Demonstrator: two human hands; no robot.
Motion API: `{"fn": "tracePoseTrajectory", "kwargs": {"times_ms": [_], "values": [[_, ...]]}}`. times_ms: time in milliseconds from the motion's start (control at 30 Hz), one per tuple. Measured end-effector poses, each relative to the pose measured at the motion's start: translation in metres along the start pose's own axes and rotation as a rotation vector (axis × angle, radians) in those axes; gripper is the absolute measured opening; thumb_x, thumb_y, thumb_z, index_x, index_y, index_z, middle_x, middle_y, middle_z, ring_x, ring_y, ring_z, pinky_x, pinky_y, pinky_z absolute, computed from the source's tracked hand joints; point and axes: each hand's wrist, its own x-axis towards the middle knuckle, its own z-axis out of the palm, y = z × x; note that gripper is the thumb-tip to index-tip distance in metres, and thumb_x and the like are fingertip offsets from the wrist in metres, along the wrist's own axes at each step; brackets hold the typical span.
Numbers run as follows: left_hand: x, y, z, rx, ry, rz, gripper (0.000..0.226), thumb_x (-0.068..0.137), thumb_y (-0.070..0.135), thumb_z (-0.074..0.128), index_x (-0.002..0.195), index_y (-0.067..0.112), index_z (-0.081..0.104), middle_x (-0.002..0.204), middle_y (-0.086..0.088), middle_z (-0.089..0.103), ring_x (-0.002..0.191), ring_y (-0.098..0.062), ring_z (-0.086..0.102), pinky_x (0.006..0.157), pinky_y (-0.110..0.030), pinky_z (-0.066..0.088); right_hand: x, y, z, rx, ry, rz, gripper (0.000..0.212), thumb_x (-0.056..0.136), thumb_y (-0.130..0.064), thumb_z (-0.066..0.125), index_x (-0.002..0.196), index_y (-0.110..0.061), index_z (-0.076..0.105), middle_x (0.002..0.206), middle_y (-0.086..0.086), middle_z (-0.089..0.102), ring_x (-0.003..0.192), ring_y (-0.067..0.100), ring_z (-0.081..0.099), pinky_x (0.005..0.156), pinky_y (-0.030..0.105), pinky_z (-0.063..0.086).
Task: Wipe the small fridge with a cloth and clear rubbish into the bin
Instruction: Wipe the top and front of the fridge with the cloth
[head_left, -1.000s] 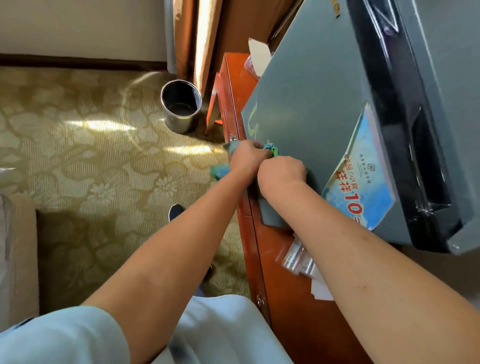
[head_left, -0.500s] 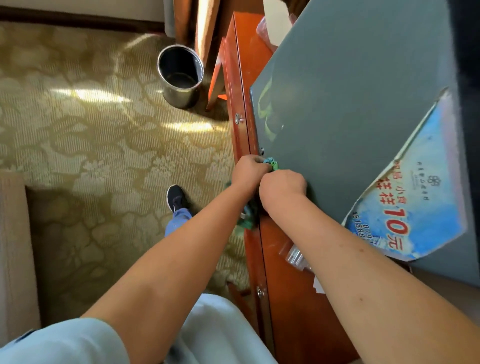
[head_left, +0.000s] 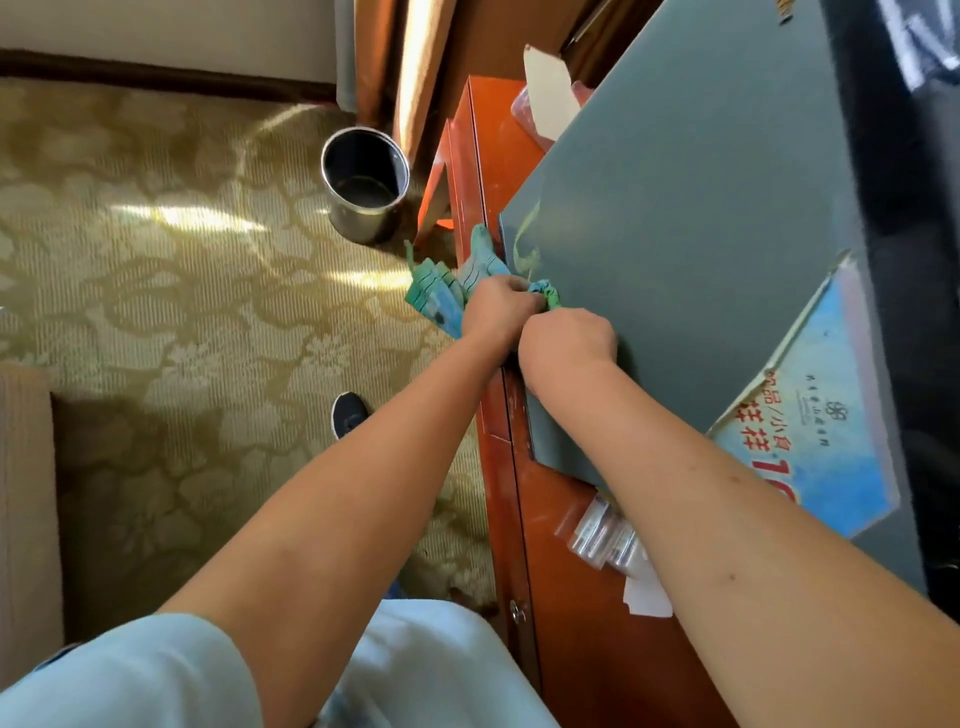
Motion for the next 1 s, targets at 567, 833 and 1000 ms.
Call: {"fn": "tracePoseTrajectory", "kwargs": {"times_ms": [567, 833, 1000], "values": [[-0.003, 0.019, -0.011, 0.083, -0.018, 0.064, 0.011, 0.081, 0.018, 0.071, 0.076, 0.008, 0.072, 0.081, -0.013, 0.071, 0.076, -0.022, 0.064, 0.068, -0.036, 0.052, -0.001, 0.003, -0.017, 0.005, -0.017, 0.024, 0.034, 0.101, -0.008, 0.048, 0.13, -0.014, 0.064, 0.135, 0.008, 0.062, 0.123, 0.027, 0.059, 0.077, 0.034, 0.042], [0.034, -0.031, 0.005, 0.113, -0.044, -0.058, 0.005, 0.081, 0.018, 0.069, 0.08, 0.022, 0.071, 0.086, 0.001, 0.073, 0.087, -0.018, 0.066, 0.072, -0.029, 0.051, 0.029, -0.019, 0.024, 0.006, -0.085, -0.029, 0.035, 0.103, -0.009, 0.041, 0.129, -0.013, 0.064, 0.133, 0.008, 0.062, 0.122, 0.026, 0.059, 0.083, 0.034, 0.047], [0.032, -0.054, 0.013, 0.094, -0.106, -0.122, 0.014, 0.084, 0.017, 0.072, 0.073, 0.024, 0.068, 0.079, 0.003, 0.069, 0.085, -0.019, 0.067, 0.078, -0.034, 0.055, 0.031, -0.025, 0.028, 0.007, -0.233, -0.03, 0.033, 0.102, -0.012, 0.047, 0.131, -0.012, 0.062, 0.135, 0.008, 0.062, 0.123, 0.026, 0.059, 0.088, 0.036, 0.049]]}}
